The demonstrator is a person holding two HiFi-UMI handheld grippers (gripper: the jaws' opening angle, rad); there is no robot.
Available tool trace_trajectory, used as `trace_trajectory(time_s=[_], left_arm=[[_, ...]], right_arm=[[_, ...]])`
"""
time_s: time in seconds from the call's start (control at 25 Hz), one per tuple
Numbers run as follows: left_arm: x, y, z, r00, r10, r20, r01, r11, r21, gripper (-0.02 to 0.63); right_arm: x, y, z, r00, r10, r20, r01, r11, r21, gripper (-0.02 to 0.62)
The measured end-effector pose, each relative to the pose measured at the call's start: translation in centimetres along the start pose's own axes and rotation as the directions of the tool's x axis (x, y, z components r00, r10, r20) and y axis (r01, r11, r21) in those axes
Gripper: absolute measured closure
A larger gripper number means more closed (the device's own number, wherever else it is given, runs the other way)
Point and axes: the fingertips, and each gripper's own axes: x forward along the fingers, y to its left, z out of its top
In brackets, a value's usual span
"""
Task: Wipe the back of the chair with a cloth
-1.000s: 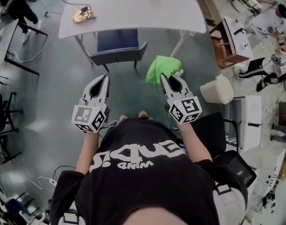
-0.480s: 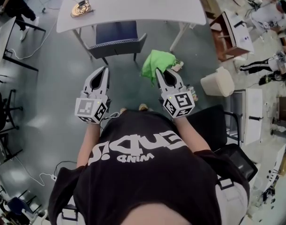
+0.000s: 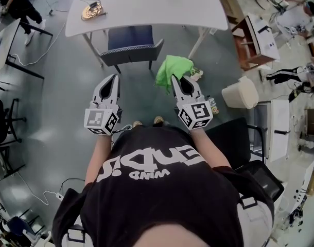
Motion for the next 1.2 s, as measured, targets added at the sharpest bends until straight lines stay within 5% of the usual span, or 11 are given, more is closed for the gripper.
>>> trace_trajectory(time_s=[1.2], left_arm=[[-1.2, 0.4, -0.3, 0.999, 0.035, -0.004, -0.035, 0.999, -0.013, 0.607]], right_arm=[[-1.5, -1.0, -0.5, 0.999, -0.045, -0.009, 0.045, 0.999, 0.026, 0.548]])
